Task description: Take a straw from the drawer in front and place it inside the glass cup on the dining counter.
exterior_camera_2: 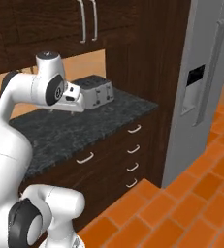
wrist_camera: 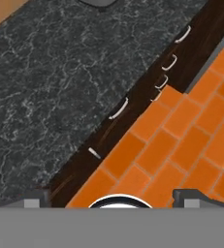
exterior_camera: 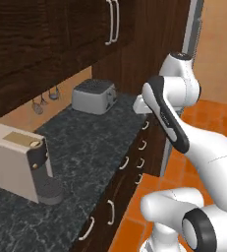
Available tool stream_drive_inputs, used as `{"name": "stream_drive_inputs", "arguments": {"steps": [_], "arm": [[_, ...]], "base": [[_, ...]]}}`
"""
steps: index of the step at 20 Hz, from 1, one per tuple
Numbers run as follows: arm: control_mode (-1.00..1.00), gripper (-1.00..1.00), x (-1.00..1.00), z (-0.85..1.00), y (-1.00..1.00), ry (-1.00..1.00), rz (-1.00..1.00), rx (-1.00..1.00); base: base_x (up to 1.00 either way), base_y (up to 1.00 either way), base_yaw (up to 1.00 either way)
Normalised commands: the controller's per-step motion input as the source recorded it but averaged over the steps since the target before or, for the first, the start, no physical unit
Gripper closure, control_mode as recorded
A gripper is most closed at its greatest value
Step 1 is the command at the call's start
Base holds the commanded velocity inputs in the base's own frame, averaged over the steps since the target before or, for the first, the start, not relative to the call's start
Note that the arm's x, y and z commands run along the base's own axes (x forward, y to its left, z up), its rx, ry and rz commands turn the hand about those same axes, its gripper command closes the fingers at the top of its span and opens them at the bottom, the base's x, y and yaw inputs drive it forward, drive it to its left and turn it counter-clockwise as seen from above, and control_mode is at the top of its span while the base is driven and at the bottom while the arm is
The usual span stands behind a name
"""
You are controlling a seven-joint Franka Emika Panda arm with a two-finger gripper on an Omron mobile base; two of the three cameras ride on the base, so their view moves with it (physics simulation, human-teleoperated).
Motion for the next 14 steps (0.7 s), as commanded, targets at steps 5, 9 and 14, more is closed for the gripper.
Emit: {"name": "stream_drive_inputs", "arguments": {"steps": [5,9,14], "arm": [[1.0,-1.0,0.0,0.0,0.0,0.0,0.0,0.0],[1.0,-1.0,0.0,0.0,0.0,0.0,0.0,0.0],[-1.0,-1.0,0.02,0.0,0.03,0.0,-0.03,0.03]], "base": [[0.04,0.52,-0.52],[0.14,0.59,-0.4],[0.26,0.32,-0.19]]}}
